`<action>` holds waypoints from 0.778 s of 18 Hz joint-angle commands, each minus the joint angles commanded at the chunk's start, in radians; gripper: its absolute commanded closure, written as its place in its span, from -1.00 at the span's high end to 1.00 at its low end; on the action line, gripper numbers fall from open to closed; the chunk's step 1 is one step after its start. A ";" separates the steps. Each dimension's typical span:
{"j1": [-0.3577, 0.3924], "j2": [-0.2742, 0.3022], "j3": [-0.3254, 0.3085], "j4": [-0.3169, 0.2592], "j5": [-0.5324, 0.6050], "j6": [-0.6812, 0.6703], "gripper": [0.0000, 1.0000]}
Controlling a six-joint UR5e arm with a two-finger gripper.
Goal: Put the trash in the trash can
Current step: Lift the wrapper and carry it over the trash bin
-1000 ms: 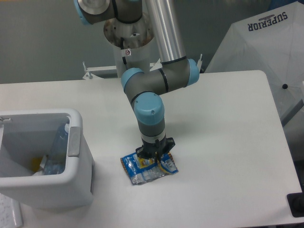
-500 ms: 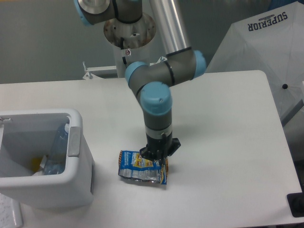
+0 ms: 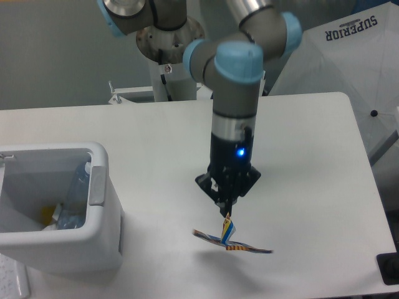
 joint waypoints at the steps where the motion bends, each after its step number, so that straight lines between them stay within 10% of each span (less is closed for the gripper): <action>1: -0.003 0.011 0.018 0.000 -0.003 -0.040 -0.90; 14: -0.152 0.216 0.075 0.005 -0.110 -0.118 -0.89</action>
